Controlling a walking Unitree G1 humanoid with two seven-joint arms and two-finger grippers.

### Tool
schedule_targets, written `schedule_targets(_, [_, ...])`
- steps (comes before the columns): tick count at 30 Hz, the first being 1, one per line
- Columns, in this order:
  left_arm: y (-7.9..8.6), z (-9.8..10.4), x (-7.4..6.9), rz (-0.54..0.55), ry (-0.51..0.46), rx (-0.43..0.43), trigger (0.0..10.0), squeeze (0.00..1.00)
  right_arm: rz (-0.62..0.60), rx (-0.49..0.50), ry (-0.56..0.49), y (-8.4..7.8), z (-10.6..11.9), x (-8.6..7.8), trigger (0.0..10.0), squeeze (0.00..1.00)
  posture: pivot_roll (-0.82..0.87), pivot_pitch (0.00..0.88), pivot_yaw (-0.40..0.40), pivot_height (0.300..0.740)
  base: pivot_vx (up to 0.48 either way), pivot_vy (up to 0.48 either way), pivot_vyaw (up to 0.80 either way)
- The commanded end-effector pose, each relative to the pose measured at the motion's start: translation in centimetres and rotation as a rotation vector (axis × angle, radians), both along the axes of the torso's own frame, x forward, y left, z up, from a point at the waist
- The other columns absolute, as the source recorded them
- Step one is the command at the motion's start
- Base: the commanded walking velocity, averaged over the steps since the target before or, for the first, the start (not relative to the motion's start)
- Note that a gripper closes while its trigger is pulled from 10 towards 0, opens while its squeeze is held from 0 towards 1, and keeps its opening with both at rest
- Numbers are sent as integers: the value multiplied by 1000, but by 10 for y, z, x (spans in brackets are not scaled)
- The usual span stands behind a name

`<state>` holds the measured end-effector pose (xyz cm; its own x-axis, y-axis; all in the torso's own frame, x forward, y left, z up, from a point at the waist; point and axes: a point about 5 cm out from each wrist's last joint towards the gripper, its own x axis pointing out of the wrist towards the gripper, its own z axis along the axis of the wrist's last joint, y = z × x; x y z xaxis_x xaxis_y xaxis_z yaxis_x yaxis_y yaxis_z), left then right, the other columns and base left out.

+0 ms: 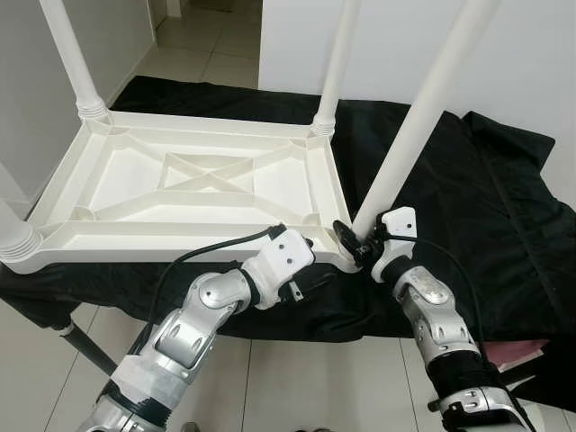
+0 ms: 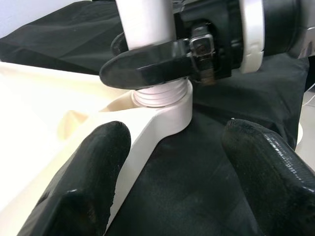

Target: Building children table

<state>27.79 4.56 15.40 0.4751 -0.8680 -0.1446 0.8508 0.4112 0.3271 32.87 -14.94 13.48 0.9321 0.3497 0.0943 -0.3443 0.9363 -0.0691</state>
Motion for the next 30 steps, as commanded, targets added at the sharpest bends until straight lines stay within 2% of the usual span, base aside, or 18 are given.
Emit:
schedule_targets(1, [-2,-4,-1,-4,21,8,10000,0,-70,-47,27,-7,-5,-2,10000,0,-6,80,-90,740,0,0,0])
schedule_targets(4, [-3,-4,-2,-7,25,-2,10000,0,-186,-7,50,1,-5,-7,10000,0,-11,86,-92,740,0,0,0])
schedule_targets(8, [-3,-4,-2,-7,27,-3,10000,0,-226,17,46,5,-4,-10,10000,0,-14,87,-87,740,0,0,0])
schedule_targets(11, [-3,-6,-3,-16,30,4,10000,0,-384,93,53,15,-7,-19,10000,0,-11,90,-84,740,0,0,0])
schedule_targets(12, [-3,-6,-3,-16,30,4,10000,0,-384,93,53,15,-7,-19,10000,0,-11,90,-84,740,0,0,0])
schedule_targets(14, [-3,-5,-2,-15,30,4,10000,0,-482,142,43,21,-6,-23,10000,0,-8,91,-83,740,0,0,0])
schedule_targets(16, [-3,-4,-2,-15,29,3,10000,0,-513,168,27,26,-4,-25,10000,0,-8,93,-83,740,0,0,0])
schedule_targets(20, [-4,-6,-4,-24,37,5,10000,0,-461,191,14,32,3,-25,10000,0,-12,93,-82,740,0,0,0])
schedule_targets(27, [-3,-5,-3,-17,38,5,10000,0,-470,177,28,28,3,-26,10000,0,-2,92,-91,740,0,0,0])
schedule_targets(28, [-2,-6,-3,-7,48,4,10000,0,-451,192,24,29,5,-27,10000,1000,1,91,-95,740,0,0,0])
schedule_targets(30, [-2,-7,-4,-5,51,4,10000,0,-451,193,17,28,6,-28,10000,1000,5,90,-98,740,0,0,0])
